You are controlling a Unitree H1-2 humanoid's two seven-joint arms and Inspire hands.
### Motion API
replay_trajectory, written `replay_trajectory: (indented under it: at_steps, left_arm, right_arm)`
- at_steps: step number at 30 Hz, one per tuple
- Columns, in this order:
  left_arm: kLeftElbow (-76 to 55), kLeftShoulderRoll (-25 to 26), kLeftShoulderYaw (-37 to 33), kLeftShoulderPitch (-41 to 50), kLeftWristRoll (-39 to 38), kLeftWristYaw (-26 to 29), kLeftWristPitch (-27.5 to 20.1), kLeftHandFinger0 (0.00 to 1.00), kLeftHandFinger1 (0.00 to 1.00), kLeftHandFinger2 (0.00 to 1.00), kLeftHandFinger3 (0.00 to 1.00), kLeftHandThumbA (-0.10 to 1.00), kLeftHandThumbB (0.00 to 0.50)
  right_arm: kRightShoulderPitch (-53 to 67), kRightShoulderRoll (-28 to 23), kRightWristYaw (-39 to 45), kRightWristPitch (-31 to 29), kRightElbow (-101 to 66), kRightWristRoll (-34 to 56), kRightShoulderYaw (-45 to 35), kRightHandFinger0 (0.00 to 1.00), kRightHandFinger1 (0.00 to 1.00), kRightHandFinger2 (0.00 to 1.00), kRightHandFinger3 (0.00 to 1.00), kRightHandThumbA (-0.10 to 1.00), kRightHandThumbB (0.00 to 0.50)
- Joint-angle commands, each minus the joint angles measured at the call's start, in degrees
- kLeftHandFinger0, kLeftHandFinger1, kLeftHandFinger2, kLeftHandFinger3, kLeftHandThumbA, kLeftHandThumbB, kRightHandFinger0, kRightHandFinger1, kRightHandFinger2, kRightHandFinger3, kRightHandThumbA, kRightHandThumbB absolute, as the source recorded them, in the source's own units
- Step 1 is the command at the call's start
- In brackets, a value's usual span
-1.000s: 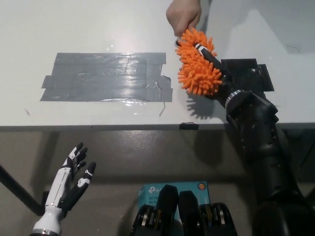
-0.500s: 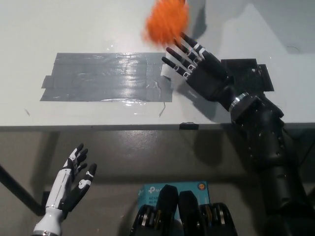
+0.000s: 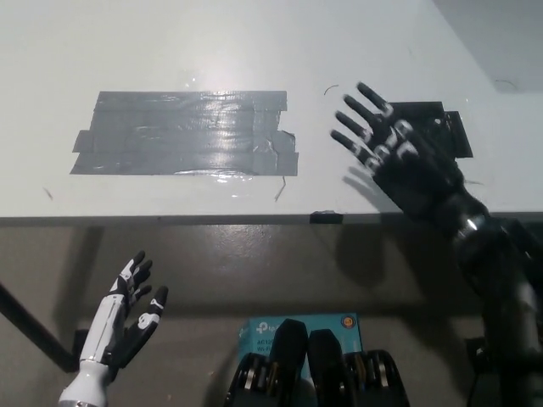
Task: An orange duster is kept infront of the robot in the middle of the table and the robot extends its right arm to grab the duster, picks it up and hands it to a person
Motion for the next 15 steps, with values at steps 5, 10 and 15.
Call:
replay_trajectory:
  at_steps: [5, 10, 15]
  left_arm:
    - [0.4, 0.3, 0.2, -3.2, 0.2, 0.4, -1.0, 0.93, 1.0, 1.0, 1.0, 0.64, 0.09]
    - [0.9, -0.1, -0.2, -3.2, 0.1, 0.2, -1.5, 0.92, 1.0, 1.0, 1.0, 0.7, 0.098]
    - [0.4, -0.3, -0.7, -2.3, 0.6, 0.1, -1.8, 0.96, 1.0, 1.0, 1.0, 0.83, 0.134]
  right_arm:
    - [18.1, -5.8, -4.7, -21.4, -32.4, -29.5, 3.4, 1.0, 1.0, 1.0, 1.0, 0.98, 0.377]
    - [24.0, -5.7, -11.0, -33.2, -26.4, -44.2, 5.3, 1.0, 1.0, 1.0, 1.0, 0.95, 0.258]
    - [26.8, -5.3, -16.9, -37.6, -15.6, -49.2, 7.6, 1.0, 1.0, 1.0, 1.0, 0.86, 0.222]
